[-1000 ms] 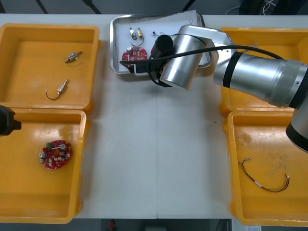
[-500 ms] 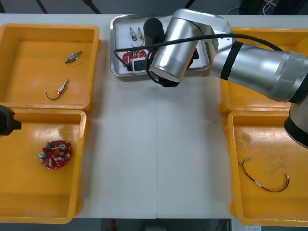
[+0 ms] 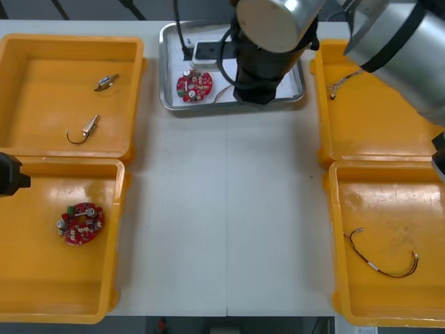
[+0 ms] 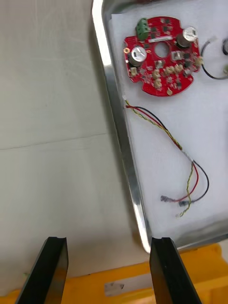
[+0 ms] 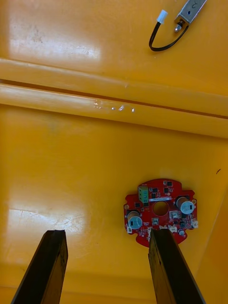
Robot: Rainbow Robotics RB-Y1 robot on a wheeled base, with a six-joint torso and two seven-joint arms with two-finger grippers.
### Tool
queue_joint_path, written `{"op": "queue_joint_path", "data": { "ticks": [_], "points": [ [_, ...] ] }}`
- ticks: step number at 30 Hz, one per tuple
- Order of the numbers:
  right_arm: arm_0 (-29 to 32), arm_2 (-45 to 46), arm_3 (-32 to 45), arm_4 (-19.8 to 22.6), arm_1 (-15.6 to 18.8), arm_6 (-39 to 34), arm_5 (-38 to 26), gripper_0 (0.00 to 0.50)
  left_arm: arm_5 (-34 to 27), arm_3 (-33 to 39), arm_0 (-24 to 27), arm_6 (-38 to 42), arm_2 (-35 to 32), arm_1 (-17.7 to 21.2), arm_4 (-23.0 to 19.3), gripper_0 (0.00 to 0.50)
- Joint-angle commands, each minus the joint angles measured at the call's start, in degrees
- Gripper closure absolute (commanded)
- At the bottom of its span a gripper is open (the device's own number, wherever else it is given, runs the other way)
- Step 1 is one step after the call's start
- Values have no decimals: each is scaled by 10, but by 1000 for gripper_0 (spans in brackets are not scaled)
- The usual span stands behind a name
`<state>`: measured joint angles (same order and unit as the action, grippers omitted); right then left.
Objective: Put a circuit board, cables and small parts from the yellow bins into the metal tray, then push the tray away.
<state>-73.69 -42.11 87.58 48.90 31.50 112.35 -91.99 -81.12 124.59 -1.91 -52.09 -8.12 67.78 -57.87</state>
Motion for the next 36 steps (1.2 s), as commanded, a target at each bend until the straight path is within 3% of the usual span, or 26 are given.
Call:
{"op": "queue_joint_path", "data": {
  "ticks": [1, 12, 20, 29, 36],
  "points": [
    [39, 77, 85, 23, 70, -93, -38, 0, -4, 2, 0, 4, -12, -5, -4, 0],
    [163, 186, 202, 74, 195, -268, -81, 0, -4, 2, 0, 4, -12, -5, -4, 0],
    [298, 288, 275, 108, 276, -373, -89, 0, -4, 2, 0, 4, -12, -5, -4, 0],
    [421, 418, 298, 151, 313, -432, -129, 0, -4, 2, 0, 4, -12, -5, -4, 0],
    [493, 495, 299, 159, 317, -444, -146, 0, -4, 2, 0, 4, -12, -5, -4, 0]
  ]
}}
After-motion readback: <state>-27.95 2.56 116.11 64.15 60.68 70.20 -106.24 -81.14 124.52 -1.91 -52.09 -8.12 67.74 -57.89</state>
